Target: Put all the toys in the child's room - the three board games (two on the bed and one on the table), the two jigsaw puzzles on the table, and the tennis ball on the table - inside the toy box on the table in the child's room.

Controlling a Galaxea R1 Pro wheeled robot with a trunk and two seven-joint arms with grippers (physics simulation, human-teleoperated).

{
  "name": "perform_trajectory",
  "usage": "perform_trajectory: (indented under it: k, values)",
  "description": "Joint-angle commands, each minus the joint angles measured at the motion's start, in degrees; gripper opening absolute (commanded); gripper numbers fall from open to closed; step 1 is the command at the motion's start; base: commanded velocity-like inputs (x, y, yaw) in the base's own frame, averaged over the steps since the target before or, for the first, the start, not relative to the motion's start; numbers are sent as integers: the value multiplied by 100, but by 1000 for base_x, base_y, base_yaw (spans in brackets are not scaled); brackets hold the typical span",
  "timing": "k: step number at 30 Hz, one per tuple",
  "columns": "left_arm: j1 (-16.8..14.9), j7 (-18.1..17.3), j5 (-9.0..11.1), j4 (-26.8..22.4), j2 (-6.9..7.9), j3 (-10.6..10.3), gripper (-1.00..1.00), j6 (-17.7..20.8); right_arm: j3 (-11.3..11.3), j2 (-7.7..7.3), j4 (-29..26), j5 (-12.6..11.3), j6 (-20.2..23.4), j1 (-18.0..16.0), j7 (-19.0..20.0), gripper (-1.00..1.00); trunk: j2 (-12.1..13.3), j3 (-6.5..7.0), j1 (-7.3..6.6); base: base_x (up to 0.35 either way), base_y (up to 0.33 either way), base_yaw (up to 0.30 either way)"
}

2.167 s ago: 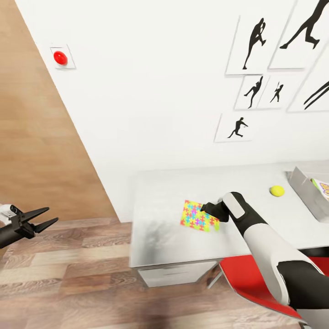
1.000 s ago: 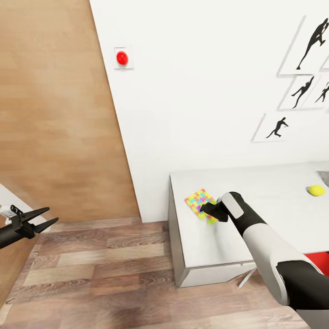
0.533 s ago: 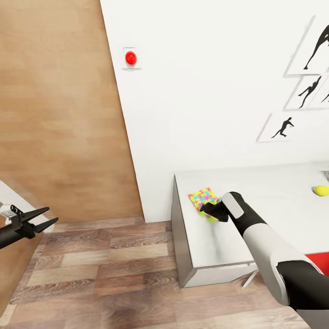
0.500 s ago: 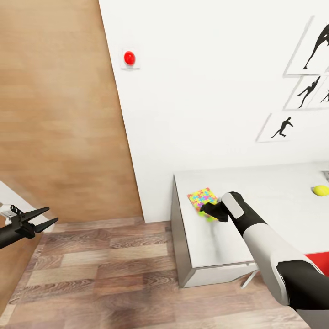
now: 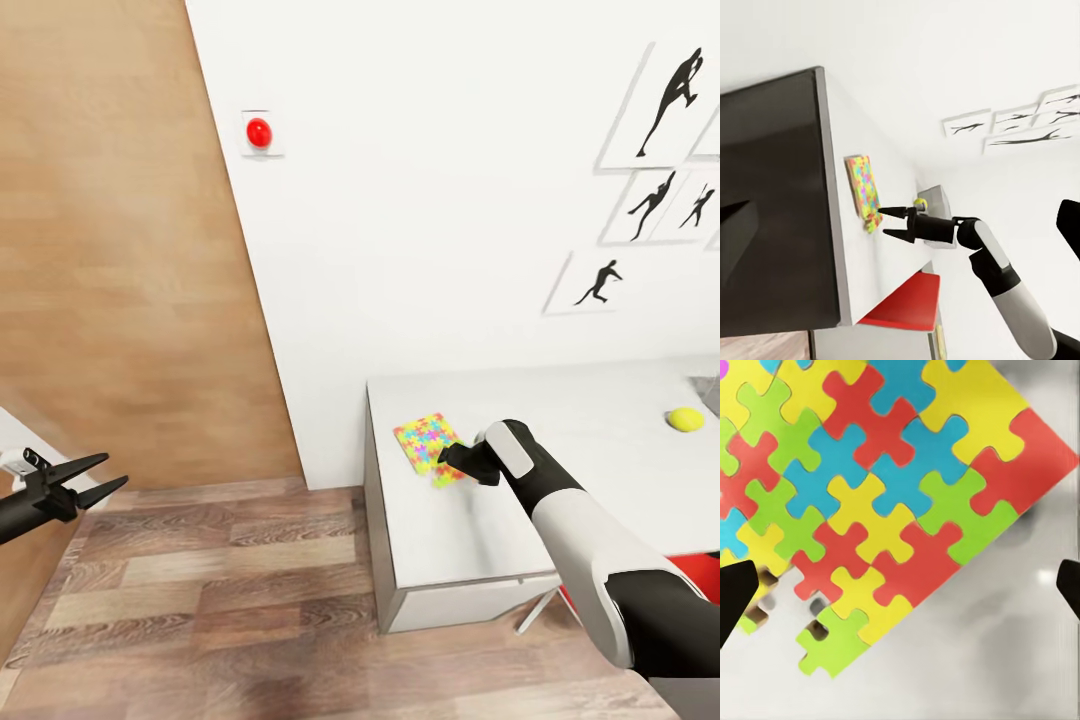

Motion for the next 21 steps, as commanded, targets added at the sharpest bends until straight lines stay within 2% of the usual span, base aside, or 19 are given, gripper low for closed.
perform_trajectory:
  k: [1,12,21]
  values:
    - [-3,-10,13,-2,2,-3,100,61,44,-8,-8,-60,9,-4,-50,100,-10,-2,3,6,-9,0]
    - [-4,-10,13,-2,2,-4,100,57,50,-6,-10,-62,16,-4,-49,100,-10,23,3,153,29,0]
    - [-4,-10,13,-2,2,-4,100,57,50,-10,-10,-65,17,-4,-49,100,-10,24,3,159,-145,0]
